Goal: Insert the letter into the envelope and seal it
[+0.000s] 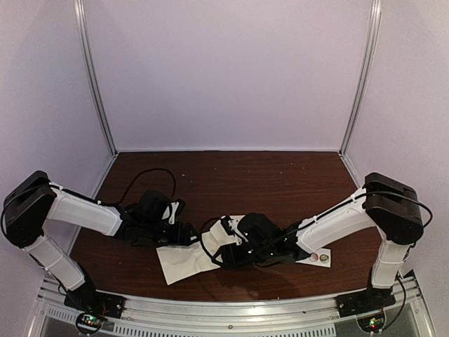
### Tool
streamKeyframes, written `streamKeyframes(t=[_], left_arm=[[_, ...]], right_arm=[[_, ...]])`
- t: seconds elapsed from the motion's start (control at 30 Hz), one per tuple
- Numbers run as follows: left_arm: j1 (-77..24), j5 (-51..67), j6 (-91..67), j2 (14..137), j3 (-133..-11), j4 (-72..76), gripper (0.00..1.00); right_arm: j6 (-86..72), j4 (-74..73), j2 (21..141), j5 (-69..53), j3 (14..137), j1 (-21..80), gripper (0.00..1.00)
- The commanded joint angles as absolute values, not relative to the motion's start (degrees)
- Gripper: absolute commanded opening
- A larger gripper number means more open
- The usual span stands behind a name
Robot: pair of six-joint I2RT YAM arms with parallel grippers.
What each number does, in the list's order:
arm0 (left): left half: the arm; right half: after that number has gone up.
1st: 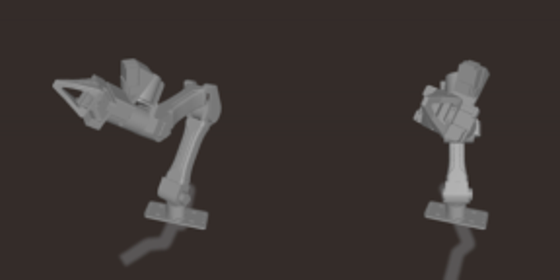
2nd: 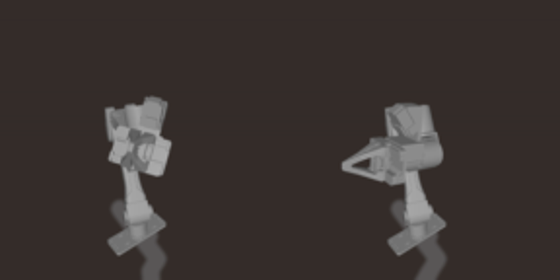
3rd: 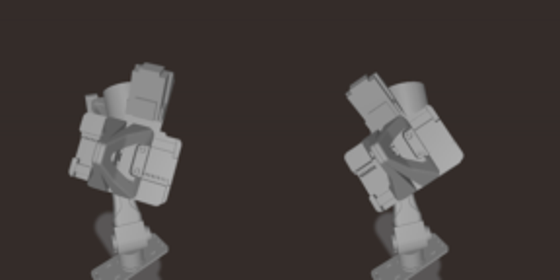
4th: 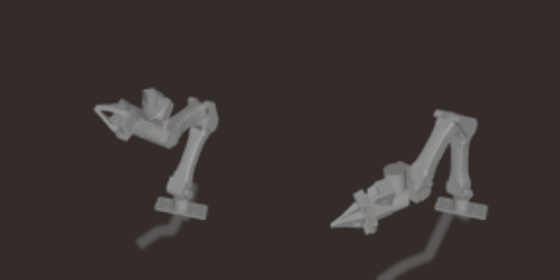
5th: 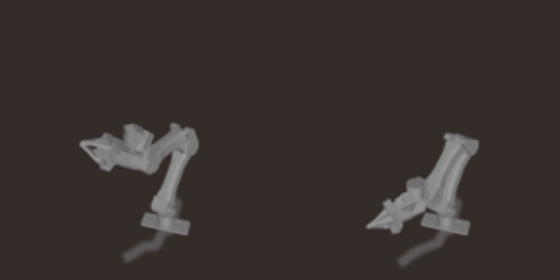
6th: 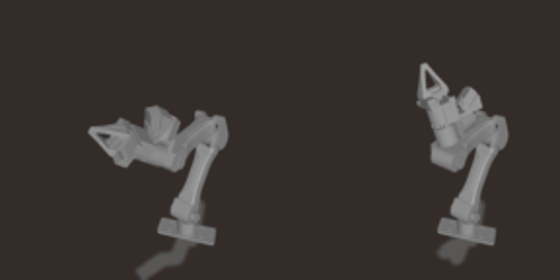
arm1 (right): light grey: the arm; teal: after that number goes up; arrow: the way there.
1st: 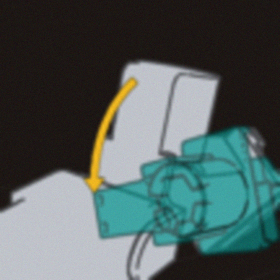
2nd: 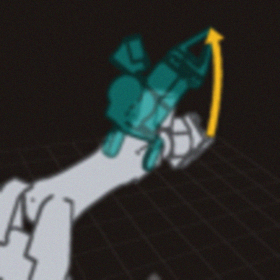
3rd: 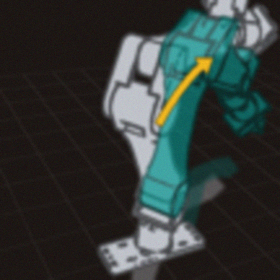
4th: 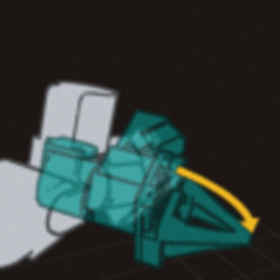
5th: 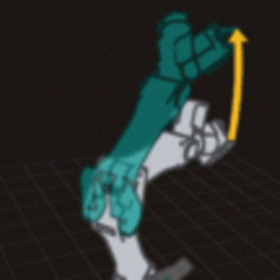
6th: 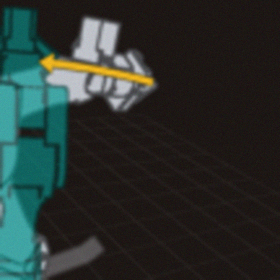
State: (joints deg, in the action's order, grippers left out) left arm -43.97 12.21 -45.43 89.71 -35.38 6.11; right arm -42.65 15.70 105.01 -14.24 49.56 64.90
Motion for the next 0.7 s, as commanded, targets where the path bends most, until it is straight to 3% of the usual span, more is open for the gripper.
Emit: streamKeyframes(t=[0.0, 0.37, 0.67], left_arm=[[-43.94, 14.89, -44.49, 88.29, -32.15, 6.87, 0.75], [-46.04, 18.94, -43.13, 86.69, -29.63, 3.63, 0.75], [-51.31, 20.08, -43.75, 87.78, -30.79, 4.85, 0.75]], right_arm=[[-42.93, 14.11, 107.29, -13.19, 51.23, 64.53, 0.63], [-41.39, 14.67, 112.40, -13.61, 51.64, 58.43, 0.63], [-32.11, 9.67, 116.85, -15.58, 60.78, 53.82, 0.65]])
